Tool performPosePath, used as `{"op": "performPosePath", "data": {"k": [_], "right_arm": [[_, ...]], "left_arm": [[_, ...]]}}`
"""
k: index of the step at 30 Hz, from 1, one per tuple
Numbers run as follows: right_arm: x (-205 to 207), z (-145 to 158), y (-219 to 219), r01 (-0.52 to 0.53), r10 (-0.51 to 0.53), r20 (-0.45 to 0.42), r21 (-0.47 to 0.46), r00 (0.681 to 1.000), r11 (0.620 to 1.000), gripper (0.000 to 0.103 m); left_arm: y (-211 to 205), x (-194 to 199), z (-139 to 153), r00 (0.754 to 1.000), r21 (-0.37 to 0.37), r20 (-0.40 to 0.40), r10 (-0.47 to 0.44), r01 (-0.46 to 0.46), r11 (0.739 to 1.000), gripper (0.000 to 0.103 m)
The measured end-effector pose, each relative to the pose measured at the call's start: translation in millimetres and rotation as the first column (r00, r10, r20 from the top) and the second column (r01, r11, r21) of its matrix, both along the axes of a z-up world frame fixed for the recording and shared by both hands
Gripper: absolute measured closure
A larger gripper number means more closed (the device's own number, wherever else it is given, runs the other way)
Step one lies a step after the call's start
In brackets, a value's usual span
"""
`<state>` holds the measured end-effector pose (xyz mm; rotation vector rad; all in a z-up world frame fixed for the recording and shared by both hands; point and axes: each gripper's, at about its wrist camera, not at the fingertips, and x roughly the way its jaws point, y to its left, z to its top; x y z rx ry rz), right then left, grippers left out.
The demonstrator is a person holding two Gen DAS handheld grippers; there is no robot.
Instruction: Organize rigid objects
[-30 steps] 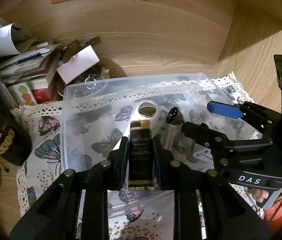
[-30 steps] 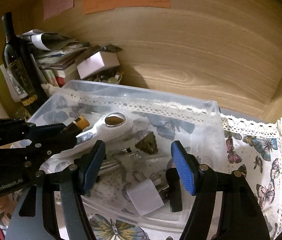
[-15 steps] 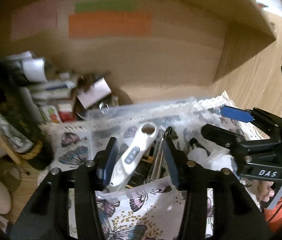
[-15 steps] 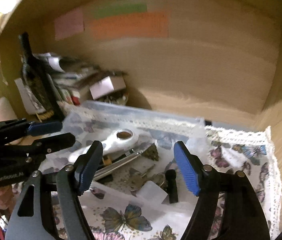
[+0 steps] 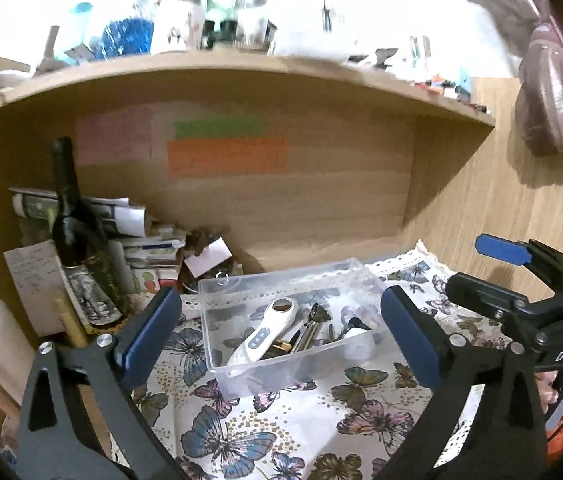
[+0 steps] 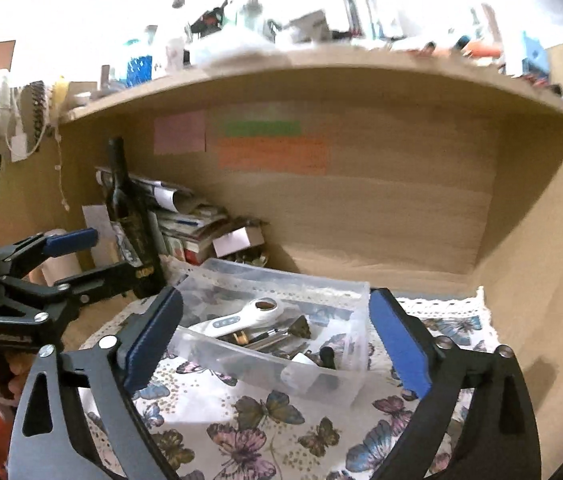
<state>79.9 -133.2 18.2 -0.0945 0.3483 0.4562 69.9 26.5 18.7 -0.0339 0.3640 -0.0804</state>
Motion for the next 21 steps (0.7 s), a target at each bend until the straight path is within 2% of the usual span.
{"op": "performPosePath", "data": {"k": [6, 21], "right_arm": [[-20, 4, -11, 0.013, -0.015, 0.034, 0.035, 0.999, 0.999, 0.002], [-44, 8, -9, 0.012, -0.015, 0.075, 0.042, 0.997, 0.999, 0.000]], "left_arm": [[-5, -20, 5, 0.999, -0.012, 0.033, 0.000, 0.000, 1.000, 0.000], [-7, -39, 11, 0.997, -0.009, 0.078, 0.012, -0.011, 1.000, 0.000]]}}
